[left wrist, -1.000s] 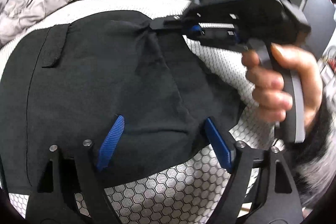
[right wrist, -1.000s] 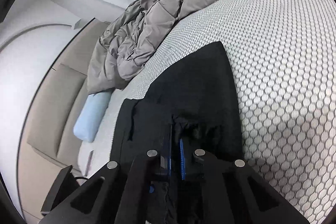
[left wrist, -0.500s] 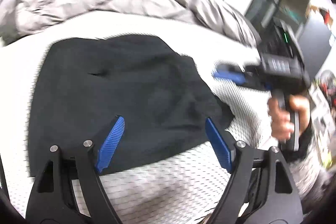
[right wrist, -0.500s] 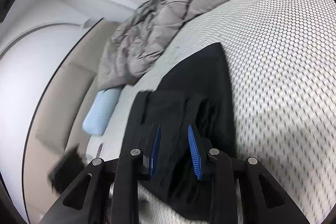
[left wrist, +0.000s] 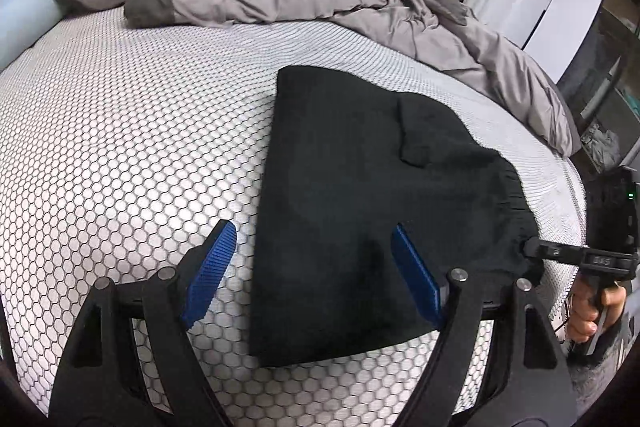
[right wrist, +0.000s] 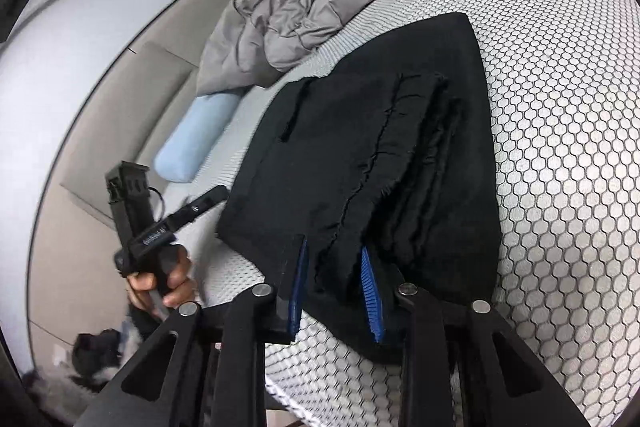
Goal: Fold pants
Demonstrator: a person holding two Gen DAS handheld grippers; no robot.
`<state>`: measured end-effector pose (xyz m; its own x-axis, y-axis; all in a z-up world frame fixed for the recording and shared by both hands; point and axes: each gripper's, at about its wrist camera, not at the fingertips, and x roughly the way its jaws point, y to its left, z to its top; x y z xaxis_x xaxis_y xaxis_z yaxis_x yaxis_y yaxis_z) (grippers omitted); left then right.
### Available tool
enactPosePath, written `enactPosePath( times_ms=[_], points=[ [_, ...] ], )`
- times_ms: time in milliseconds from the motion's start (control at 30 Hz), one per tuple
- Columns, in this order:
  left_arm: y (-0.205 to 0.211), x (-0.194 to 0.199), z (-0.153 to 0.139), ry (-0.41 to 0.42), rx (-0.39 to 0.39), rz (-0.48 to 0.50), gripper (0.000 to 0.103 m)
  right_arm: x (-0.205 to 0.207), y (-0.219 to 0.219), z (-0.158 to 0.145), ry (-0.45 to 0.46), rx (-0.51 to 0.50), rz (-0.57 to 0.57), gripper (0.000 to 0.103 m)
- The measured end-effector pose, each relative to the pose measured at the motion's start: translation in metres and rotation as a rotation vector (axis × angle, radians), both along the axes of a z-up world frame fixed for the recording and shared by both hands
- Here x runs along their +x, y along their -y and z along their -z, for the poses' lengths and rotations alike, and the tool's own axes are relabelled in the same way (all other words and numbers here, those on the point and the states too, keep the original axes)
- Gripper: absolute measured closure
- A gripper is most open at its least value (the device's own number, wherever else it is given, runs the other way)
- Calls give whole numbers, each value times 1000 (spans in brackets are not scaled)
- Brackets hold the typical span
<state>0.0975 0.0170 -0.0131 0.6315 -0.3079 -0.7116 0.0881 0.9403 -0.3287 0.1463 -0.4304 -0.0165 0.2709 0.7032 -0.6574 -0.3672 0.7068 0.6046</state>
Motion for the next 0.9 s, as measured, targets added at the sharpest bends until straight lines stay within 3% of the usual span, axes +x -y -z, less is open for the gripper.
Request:
enactPosePath(
  times_ms=[133, 200, 267, 300, 367, 400, 433, 500, 533, 600, 667, 733, 900],
  points=[
    [-3, 7, 6, -29, 27, 2, 26, -8, 12, -9, 23, 14, 22, 98],
    [-2, 12, 14, -67, 40, 4, 26, -4, 19, 5, -24, -78, 42, 97],
    [-4, 12, 18, -81, 22, 4, 26, -1, 24, 7, -45, -48, 41, 96],
    [-6, 13, 19, -84, 8, 7, 26, -2, 25, 1, -30, -35, 40, 90],
    [-7, 13, 19, -85, -10, 18, 26, -11, 36, -21, 82, -29, 81, 62],
    [-5, 11, 20, -86, -13, 24, 26, -14, 40, -29, 125, -29, 113, 33],
    [-3, 9, 21, -89, -11, 28, 26, -13, 44, -34, 163, -51, 157, 18],
    [4, 10, 23, -91, -18, 51, 38, -8, 45, -29, 151, -69, 180, 18],
    [9, 10, 22, -90, -21, 64, 43, -1, 43, -18, 92, -86, 184, 18],
    [18, 12, 21, -85, -2, 71, 45, 7, 38, -3, 26, -89, 174, 22],
    [23, 15, 18, -80, 13, 63, 47, 15, 34, 4, -10, -114, 172, 40],
    [24, 22, 15, -78, 10, 58, 49, 23, 31, 9, -33, -80, 182, 66],
    [33, 64, 14, -65, 66, 24, 51, 58, 26, 7, -4, -46, 245, 72]
  ],
)
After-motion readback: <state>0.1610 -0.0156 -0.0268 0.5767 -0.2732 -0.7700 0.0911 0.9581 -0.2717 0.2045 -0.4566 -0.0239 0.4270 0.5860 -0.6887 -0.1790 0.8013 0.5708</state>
